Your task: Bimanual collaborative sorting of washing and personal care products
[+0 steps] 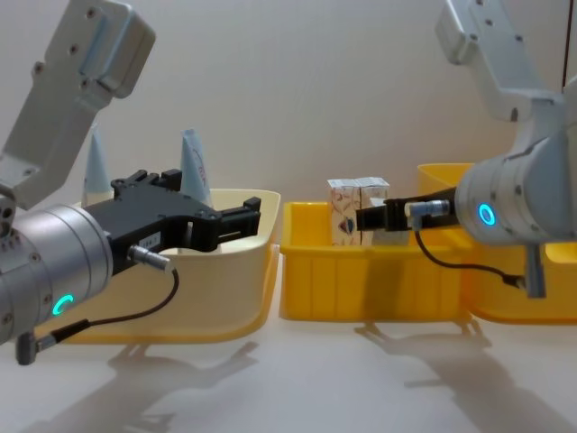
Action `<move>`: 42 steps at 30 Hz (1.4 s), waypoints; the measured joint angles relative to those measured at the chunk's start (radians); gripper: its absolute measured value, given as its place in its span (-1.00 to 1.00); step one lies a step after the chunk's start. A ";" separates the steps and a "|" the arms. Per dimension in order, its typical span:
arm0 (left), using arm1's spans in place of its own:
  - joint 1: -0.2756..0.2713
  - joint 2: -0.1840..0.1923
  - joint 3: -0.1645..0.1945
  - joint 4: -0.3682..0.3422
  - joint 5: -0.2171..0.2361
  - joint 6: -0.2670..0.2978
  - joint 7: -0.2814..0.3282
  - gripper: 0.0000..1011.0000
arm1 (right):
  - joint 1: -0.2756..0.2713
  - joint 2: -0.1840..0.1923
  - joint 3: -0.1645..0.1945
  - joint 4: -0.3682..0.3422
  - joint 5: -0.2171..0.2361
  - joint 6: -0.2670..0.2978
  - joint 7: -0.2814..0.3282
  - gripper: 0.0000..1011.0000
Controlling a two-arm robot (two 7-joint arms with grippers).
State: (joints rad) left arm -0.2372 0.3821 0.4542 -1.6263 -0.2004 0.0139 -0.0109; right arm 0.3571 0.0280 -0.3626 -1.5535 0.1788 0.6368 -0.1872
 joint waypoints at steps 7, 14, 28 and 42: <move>0.000 0.000 0.000 0.000 0.000 0.000 0.000 0.98 | 0.019 -0.021 0.007 0.043 -0.003 -0.019 -0.002 0.98; 0.000 0.000 0.000 0.000 0.000 0.000 0.000 0.98 | 0.036 -0.038 0.012 0.073 -0.005 -0.032 -0.003 0.98; 0.000 0.000 0.000 0.000 0.000 0.000 0.000 0.98 | 0.057 -0.061 0.021 0.116 -0.008 -0.054 -0.001 0.95; 0.000 0.000 0.000 0.000 0.000 0.000 0.000 0.98 | 0.063 -0.070 0.024 0.132 -0.009 -0.062 0.002 0.14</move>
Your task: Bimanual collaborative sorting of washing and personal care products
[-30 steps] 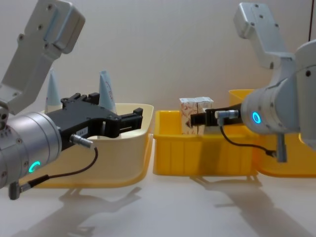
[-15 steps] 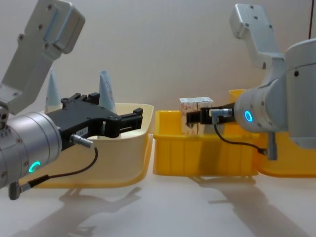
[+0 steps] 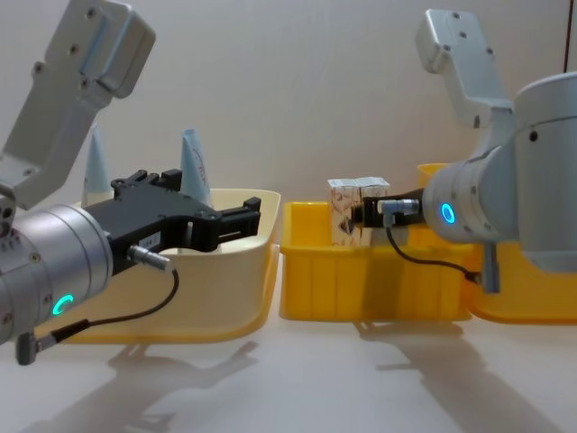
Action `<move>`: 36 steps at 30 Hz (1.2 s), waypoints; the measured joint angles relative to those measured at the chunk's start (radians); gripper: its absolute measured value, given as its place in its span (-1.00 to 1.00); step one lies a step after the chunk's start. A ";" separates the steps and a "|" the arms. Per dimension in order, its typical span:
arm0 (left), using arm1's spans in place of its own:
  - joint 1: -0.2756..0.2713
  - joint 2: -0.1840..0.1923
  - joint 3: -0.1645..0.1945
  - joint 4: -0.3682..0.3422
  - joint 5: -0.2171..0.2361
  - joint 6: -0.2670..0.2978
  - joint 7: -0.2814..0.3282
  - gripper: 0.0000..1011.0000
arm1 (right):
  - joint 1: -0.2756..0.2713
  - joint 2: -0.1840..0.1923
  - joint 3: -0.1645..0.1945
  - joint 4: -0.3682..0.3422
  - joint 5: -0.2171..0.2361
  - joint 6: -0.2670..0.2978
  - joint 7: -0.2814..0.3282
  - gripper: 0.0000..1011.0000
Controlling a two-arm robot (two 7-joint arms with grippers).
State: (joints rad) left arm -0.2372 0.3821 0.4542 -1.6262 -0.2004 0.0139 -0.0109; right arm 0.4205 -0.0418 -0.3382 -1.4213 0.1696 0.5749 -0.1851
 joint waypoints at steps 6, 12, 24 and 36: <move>0.000 0.000 0.000 0.000 0.000 0.000 0.000 0.98 | 0.001 -0.002 0.001 0.003 0.000 -0.002 0.001 -0.11; 0.000 0.000 0.000 0.000 0.000 0.000 0.000 0.98 | 0.002 -0.003 0.001 0.005 0.000 -0.003 0.001 -0.12; 0.000 0.000 0.000 0.000 0.000 0.000 0.000 0.98 | 0.003 -0.004 0.002 0.006 0.000 -0.004 0.002 -0.12; 0.000 0.000 0.000 0.000 0.000 0.000 0.000 0.98 | 0.008 -0.005 0.002 0.012 0.000 -0.012 0.007 -0.12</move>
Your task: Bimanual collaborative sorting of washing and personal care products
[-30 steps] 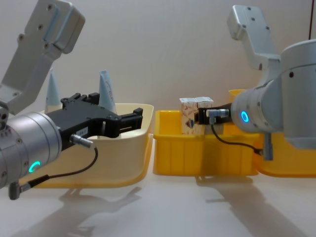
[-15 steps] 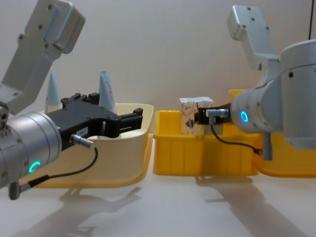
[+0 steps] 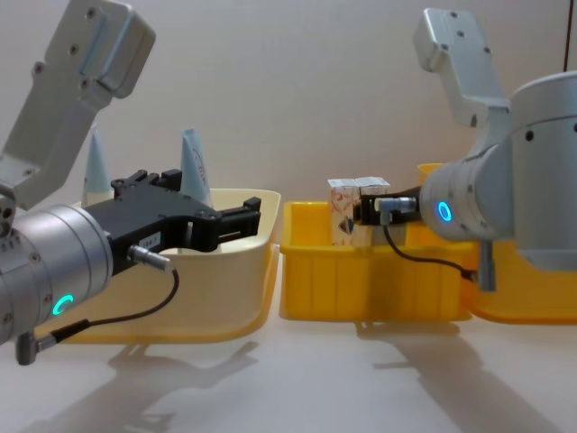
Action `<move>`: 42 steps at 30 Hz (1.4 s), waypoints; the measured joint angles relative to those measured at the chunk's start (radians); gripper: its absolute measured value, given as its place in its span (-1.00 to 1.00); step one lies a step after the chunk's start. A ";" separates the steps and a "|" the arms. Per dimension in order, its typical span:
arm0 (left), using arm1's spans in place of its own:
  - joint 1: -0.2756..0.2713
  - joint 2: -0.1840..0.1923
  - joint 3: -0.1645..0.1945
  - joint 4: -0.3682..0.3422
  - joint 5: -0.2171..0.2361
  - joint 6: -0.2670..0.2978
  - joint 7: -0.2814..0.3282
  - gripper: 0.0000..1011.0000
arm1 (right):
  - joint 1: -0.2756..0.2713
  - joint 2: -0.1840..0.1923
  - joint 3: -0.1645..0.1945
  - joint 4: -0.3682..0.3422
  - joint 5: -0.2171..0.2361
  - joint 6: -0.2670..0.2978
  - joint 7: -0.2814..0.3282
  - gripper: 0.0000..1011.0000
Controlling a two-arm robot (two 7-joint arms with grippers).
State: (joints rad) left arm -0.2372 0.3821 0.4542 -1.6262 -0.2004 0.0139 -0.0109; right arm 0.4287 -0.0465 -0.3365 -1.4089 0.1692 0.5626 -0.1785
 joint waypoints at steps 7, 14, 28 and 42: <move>0.000 0.000 0.000 0.000 0.000 0.000 0.000 0.98 | 0.023 -0.002 0.000 0.014 -0.001 -0.043 0.021 -0.12; 0.000 0.000 0.000 0.000 0.000 0.000 0.000 0.98 | 0.056 -0.008 0.004 0.024 -0.001 -0.098 0.045 -0.12; 0.000 0.000 0.000 0.000 0.000 0.000 0.000 0.98 | 0.147 -0.009 0.031 0.021 -0.011 -0.200 0.075 -0.12; 0.000 0.000 0.000 0.000 0.000 0.000 0.000 0.98 | 0.239 0.033 0.100 0.013 -0.054 -0.254 0.045 -0.12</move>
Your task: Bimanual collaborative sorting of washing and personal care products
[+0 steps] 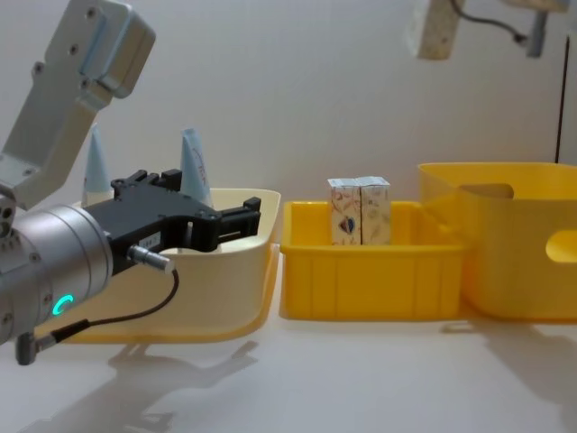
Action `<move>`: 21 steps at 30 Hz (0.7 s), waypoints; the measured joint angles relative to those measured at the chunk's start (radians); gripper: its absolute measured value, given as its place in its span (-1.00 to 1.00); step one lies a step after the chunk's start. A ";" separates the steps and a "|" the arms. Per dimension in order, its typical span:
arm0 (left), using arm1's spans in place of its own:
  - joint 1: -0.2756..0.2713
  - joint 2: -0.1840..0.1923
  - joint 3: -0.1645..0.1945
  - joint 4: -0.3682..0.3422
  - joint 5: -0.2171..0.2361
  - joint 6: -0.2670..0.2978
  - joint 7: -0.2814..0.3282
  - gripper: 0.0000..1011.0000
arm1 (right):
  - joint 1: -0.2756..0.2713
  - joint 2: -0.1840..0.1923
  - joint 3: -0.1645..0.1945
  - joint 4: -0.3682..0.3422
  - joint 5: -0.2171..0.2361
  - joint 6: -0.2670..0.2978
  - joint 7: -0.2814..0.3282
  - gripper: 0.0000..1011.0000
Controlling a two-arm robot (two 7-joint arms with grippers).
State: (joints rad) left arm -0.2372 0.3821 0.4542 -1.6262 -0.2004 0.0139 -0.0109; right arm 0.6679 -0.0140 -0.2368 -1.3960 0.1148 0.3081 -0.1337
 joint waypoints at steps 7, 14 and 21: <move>0.000 0.000 0.000 0.000 0.000 0.000 0.000 0.98 | 0.029 0.028 0.043 0.015 -0.024 0.008 -0.033 -0.12; 0.000 0.000 0.000 0.000 0.000 0.000 0.000 0.98 | 0.044 0.040 0.071 0.041 -0.036 0.052 -0.050 -0.12; 0.000 0.000 0.000 0.000 0.000 0.000 0.000 0.98 | 0.057 0.043 0.082 0.073 -0.037 0.117 -0.046 -0.12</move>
State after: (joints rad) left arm -0.2372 0.3821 0.4542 -1.6262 -0.2004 0.0138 -0.0109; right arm 0.7245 0.0286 -0.1551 -1.3226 0.0773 0.4252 -0.1792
